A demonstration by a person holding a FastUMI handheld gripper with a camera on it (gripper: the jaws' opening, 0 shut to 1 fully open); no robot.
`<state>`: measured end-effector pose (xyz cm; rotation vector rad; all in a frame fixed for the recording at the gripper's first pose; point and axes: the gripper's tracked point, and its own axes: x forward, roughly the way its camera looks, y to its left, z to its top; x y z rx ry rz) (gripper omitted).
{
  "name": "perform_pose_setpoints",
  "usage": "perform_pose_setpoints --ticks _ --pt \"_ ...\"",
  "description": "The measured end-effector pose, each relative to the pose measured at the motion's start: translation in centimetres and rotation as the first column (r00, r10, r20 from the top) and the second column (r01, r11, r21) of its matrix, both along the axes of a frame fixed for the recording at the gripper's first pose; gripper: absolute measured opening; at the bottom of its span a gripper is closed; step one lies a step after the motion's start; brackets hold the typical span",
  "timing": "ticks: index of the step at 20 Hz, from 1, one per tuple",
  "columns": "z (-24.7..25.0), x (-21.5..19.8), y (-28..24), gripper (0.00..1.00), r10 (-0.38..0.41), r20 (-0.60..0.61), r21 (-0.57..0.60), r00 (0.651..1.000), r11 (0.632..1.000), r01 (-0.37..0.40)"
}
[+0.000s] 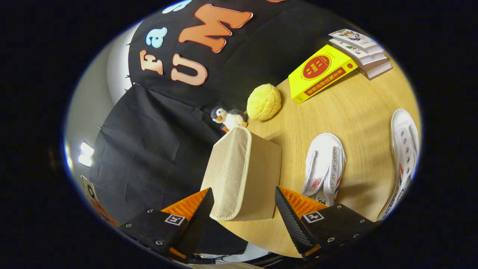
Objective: Open the storage box then place both shoes into the box .Put the left shoe in first, then the right shoe, with the right side of both shoes facing outward in a uniform manner.
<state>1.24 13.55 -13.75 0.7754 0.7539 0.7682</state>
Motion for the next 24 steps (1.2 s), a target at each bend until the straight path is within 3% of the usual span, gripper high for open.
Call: perform_pose_setpoints --ticks 6,13,18,24 --pt "-1.2 0.4 3.1 0.98 0.119 -0.070 0.093 0.990 0.989 -0.112" --pt "-2.1 0.7 6.2 0.98 0.211 -0.107 0.173 0.972 0.966 -0.191" --pt "-1.2 0.6 8.2 0.96 0.256 -0.136 0.257 0.957 0.942 -0.215" --pt "-0.7 0.0 9.5 0.94 0.282 -0.109 0.233 0.953 0.940 -0.251"
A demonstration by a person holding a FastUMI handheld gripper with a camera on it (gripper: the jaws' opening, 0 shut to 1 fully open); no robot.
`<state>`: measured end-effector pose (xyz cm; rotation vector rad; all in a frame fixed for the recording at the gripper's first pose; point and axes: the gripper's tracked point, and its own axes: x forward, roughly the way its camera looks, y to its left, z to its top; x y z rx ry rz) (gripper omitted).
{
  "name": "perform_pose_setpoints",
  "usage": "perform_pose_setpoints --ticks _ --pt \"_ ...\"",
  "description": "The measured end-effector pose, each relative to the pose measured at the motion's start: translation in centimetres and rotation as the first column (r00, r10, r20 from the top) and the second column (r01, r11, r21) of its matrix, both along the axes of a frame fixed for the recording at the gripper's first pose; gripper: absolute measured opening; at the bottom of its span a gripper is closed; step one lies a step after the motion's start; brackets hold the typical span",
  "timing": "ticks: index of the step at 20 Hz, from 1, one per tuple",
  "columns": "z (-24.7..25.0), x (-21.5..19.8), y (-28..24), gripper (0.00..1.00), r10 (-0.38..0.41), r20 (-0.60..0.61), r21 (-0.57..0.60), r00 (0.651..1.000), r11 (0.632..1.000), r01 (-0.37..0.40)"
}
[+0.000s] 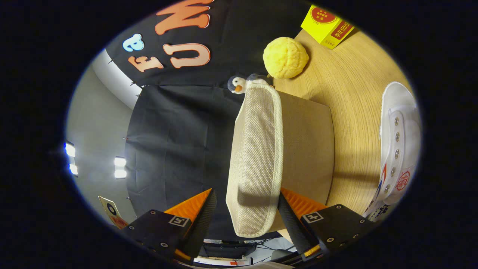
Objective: Open the storage box then place both shoes into the box .Put the left shoe in first, then the right shoe, with the right side of both shoes facing outward in a uniform manner.
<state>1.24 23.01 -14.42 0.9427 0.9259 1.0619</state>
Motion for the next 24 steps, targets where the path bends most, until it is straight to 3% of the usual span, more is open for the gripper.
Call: perform_pose_setpoints --ticks 2,4,6,8,9,11,14,18,24 --pt "0.1 0.3 -0.5 0.87 -0.016 0.011 -0.010 1.000 1.000 0.016" --pt "0.9 0.2 -0.6 0.73 -0.027 0.017 0.005 0.999 1.000 0.027" --pt "1.8 0.2 -0.9 0.51 -0.045 0.029 0.021 0.999 0.999 0.045" --pt "3.0 0.2 -1.1 0.40 -0.076 0.044 0.039 0.996 0.996 0.074" --pt "3.2 0.6 -1.3 0.24 -0.102 0.052 0.027 0.993 0.995 0.101" --pt "3.6 1.1 -1.4 0.03 -0.147 0.072 -0.014 0.987 0.989 0.148" --pt "7.2 0.2 -0.9 0.03 -0.158 0.106 0.025 0.982 0.987 0.156" --pt "10.9 -0.8 1.0 0.03 -0.162 0.193 -0.014 0.968 0.986 0.168" --pt "16.8 -2.7 6.7 0.03 -0.160 0.250 0.018 0.955 0.987 0.161"
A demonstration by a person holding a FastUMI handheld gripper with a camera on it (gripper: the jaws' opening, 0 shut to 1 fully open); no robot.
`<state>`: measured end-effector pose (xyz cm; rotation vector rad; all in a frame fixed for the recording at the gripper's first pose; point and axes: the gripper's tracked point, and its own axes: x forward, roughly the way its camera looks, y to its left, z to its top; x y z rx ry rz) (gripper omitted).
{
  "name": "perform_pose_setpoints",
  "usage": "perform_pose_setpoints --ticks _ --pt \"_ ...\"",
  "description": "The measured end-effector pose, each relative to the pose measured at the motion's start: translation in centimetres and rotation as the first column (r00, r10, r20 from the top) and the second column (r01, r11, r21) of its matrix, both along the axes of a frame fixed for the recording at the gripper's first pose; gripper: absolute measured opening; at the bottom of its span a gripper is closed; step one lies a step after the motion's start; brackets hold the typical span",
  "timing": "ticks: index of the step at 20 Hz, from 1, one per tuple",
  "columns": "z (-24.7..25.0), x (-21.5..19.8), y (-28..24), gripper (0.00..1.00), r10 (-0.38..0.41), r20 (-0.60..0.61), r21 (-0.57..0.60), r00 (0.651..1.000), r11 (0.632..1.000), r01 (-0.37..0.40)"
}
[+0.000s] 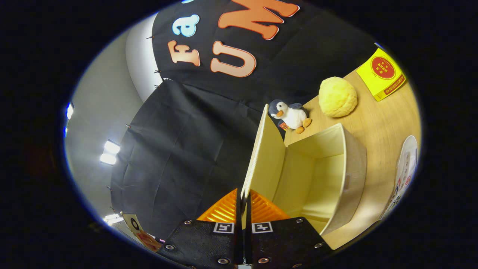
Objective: Open the storage box then place both shoes into the box .Put the left shoe in first, then the right shoe, with the right side of both shoes facing outward in a uniform manner.
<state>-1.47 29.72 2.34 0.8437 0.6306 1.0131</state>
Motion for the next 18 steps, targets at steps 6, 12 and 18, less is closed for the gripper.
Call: perform_pose_setpoints --ticks 6,12,18 --pt "2.7 -1.2 6.1 0.03 -0.017 0.020 0.013 1.000 1.000 0.017" --pt "3.1 -1.8 11.6 0.08 -0.049 0.005 -0.006 0.999 0.999 0.049" --pt "0.9 -2.6 15.3 0.57 -0.026 -0.003 -0.124 1.000 0.992 0.026"
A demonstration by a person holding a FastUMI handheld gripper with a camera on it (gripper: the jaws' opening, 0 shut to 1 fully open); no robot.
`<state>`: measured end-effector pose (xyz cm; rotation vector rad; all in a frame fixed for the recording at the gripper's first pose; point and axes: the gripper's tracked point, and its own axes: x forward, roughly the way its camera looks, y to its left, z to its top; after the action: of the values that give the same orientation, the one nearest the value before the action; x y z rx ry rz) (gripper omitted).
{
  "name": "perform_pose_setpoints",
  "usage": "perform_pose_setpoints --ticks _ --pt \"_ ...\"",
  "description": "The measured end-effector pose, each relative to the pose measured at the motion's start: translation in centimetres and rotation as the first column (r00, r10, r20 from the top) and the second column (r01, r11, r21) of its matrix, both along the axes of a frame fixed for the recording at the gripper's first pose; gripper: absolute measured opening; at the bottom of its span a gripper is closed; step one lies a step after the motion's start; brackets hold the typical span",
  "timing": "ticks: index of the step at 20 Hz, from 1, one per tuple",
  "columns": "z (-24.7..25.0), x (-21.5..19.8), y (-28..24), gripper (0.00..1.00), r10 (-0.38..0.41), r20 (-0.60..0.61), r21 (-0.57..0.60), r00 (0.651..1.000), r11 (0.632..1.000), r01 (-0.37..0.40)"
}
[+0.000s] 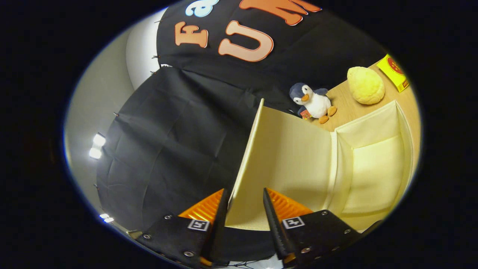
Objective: Open the storage box then place both shoes into the box .Put the left shoe in first, then the right shoe, with the right side of both shoes facing outward in a uniform manner.
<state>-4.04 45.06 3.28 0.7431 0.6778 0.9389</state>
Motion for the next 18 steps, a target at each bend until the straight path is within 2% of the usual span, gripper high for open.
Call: perform_pose_setpoints --ticks 1,3,6,10,18 --pt "-0.7 -0.2 0.3 0.77 0.002 0.002 -0.019 1.000 1.000 -0.002" --pt "-1.3 -0.4 0.5 0.98 0.000 0.009 -0.048 1.000 0.999 0.001" --pt "-2.4 -0.2 0.0 0.98 -0.017 0.028 -0.098 0.999 0.995 0.020" --pt "-2.4 0.1 -2.0 0.98 -0.058 0.037 -0.099 0.998 0.993 0.061" --pt "-3.9 1.6 -8.6 0.97 -0.164 0.067 -0.154 0.984 0.973 0.173"
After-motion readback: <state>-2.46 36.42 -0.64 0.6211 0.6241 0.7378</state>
